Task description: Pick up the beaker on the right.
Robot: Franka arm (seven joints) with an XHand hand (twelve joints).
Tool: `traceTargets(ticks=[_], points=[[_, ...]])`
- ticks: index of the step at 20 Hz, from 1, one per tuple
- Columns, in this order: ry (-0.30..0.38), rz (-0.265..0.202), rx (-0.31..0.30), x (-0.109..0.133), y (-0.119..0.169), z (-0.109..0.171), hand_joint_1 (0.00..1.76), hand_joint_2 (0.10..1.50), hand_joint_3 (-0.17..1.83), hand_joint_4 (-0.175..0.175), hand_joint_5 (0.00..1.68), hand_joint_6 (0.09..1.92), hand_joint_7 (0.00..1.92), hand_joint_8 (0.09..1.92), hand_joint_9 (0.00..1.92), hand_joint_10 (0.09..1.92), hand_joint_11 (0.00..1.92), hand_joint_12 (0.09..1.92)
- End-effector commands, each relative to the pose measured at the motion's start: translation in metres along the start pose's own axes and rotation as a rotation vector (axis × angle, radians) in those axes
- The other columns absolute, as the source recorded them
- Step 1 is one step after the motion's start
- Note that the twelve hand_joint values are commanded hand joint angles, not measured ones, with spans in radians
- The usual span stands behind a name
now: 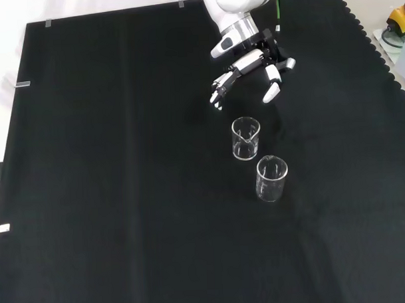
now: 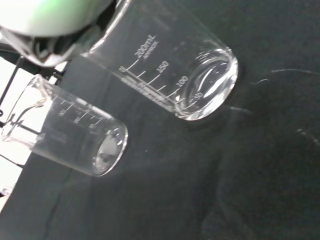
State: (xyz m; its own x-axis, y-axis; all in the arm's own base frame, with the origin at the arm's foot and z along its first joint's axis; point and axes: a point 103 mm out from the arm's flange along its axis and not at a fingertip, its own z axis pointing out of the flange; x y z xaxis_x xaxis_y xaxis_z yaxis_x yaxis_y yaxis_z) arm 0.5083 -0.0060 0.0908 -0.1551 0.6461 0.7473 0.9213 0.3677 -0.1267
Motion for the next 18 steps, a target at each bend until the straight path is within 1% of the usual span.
traceTargets(ticks=[1,5,7,12,15,18], points=[[0.013,-0.032,0.007,0.005,0.004,0.006,0.89,0.32,1.06,-0.036,0.22,0.09,0.29,0.64,0.43,0.64,0.0,1.34],[0.028,-0.036,0.008,0.004,0.006,0.012,0.91,0.32,1.07,-0.034,0.26,0.09,0.31,0.65,0.44,0.64,0.0,1.34],[0.041,-0.037,0.003,0.003,0.007,0.015,0.91,0.32,1.07,-0.033,0.31,0.09,0.31,0.65,0.44,0.64,0.0,1.34],[0.094,-0.046,-0.023,0.003,0.01,0.019,0.93,0.32,1.07,-0.037,0.43,0.09,0.32,0.66,0.45,0.63,0.0,1.34],[0.125,-0.053,-0.041,0.004,0.013,0.021,0.95,0.32,1.08,-0.039,0.44,0.1,0.34,0.65,0.47,0.61,0.0,1.34],[0.142,-0.062,-0.045,0.006,0.016,0.023,0.96,0.32,1.08,-0.04,0.43,0.1,0.36,0.65,0.48,0.6,0.0,1.35]])
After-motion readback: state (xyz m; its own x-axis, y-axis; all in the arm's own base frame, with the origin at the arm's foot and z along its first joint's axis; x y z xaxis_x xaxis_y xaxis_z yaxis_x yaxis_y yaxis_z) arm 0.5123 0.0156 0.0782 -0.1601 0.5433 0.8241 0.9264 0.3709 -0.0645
